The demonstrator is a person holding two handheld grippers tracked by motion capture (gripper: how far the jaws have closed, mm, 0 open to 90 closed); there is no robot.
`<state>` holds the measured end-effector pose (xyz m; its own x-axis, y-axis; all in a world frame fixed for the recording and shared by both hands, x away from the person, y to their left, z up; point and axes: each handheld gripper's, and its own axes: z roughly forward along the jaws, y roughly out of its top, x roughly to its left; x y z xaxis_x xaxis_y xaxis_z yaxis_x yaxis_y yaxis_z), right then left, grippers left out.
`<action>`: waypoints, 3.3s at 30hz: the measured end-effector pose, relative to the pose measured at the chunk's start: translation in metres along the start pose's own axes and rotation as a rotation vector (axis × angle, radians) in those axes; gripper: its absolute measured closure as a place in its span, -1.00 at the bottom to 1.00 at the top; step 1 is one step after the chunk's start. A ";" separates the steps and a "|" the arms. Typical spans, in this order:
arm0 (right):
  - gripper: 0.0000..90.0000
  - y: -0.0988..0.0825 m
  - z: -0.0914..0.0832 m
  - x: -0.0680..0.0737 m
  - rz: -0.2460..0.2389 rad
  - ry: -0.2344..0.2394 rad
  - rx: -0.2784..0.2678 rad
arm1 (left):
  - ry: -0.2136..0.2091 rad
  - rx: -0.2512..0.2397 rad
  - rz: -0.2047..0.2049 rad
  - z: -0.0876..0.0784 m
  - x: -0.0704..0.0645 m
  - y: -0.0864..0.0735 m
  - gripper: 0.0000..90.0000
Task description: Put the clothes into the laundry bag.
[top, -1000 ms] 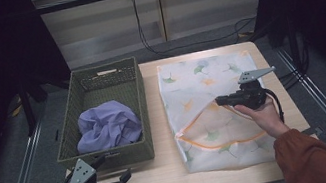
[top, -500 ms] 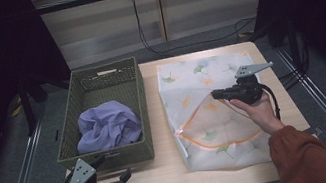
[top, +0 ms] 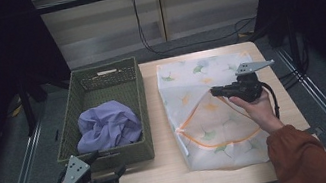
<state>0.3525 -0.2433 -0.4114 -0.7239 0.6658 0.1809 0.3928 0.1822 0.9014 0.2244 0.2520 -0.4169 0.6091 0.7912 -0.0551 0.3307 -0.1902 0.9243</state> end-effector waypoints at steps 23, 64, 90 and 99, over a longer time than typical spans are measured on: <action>0.99 -0.002 0.002 0.000 -0.004 0.007 0.025 | 0.076 0.109 -0.012 0.050 0.066 0.071 -0.71; 0.99 -0.004 0.006 0.001 -0.020 0.021 0.042 | 0.113 0.565 -0.017 0.160 0.138 0.070 -0.87; 0.99 -0.005 0.010 0.004 -0.035 0.027 0.068 | 0.066 0.880 0.043 0.191 0.137 0.029 -0.91; 0.99 -0.006 0.010 0.003 -0.031 0.030 0.082 | 0.046 0.873 0.053 0.195 0.134 0.018 -1.00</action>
<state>0.3537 -0.2346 -0.4202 -0.7525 0.6373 0.1661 0.4143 0.2621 0.8716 0.4527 0.2415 -0.4809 0.6155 0.7880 0.0122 0.7483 -0.5892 0.3048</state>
